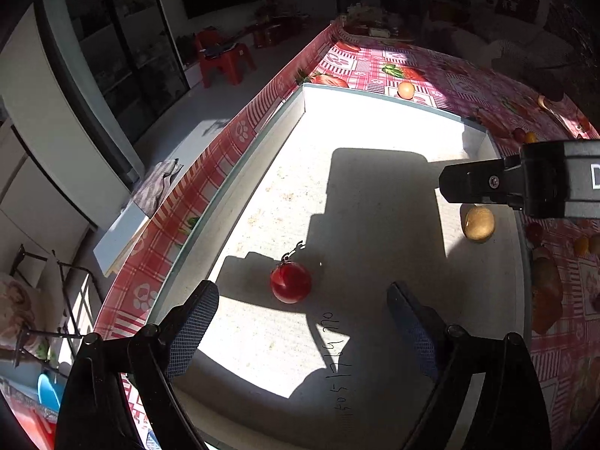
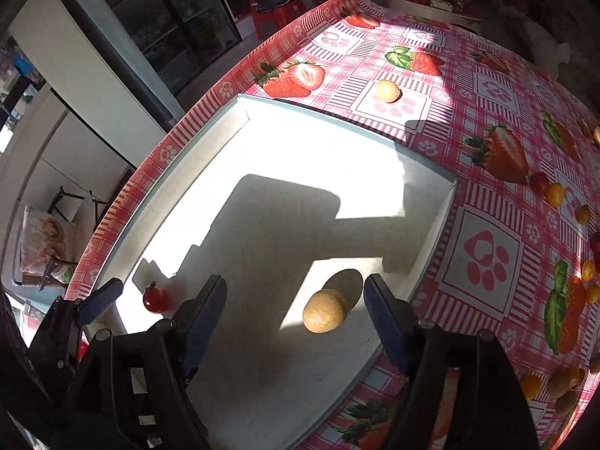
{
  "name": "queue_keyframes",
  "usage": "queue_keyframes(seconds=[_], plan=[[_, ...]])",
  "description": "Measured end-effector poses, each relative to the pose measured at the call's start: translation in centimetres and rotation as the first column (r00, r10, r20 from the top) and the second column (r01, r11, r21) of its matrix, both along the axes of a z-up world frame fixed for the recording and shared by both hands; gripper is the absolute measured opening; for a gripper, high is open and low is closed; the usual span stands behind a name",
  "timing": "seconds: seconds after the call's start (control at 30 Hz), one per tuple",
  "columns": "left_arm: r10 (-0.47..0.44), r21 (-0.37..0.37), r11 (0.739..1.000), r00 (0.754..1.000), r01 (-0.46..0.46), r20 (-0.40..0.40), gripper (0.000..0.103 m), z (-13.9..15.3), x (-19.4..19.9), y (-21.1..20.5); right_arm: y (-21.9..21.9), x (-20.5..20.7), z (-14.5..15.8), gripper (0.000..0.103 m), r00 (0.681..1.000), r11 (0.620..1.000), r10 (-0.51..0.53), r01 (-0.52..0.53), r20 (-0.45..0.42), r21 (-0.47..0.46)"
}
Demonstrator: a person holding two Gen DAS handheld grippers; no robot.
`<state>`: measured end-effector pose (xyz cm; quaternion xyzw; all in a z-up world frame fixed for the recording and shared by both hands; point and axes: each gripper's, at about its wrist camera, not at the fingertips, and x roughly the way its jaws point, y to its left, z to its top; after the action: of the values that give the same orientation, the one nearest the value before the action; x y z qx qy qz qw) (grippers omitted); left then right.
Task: Organize fruits
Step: 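Open the left gripper over the tray while the right gripper releases the brown fruit there, then move both grippers back from the tray toward the remaining fruits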
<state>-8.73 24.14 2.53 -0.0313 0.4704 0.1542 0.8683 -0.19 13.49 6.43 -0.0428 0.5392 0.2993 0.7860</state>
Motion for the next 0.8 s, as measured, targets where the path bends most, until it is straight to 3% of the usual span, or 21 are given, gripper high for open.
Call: queue_keyframes(seconds=[0.27,0.5,0.8], plan=[[-0.057,0.012,0.998,0.998,0.057,0.018,0.092,1.6,-0.3,-3.0,-6.6,-1.4,1.0,0.081,0.994,0.994,-0.105,0.105,0.007,0.018],[-0.169,0.015,0.986,0.985,0.169,0.026,0.092,2.8,0.2,-8.3,-13.8,-3.4,1.1,0.081,0.979,0.979,-0.205,0.205,0.018,0.003],[-0.314,0.0,0.949,0.949,0.314,0.024,0.092,3.5,2.1,-16.0,-24.7,-4.7,0.4,0.081,0.924,0.923,-0.381,0.383,0.042,-0.048]])
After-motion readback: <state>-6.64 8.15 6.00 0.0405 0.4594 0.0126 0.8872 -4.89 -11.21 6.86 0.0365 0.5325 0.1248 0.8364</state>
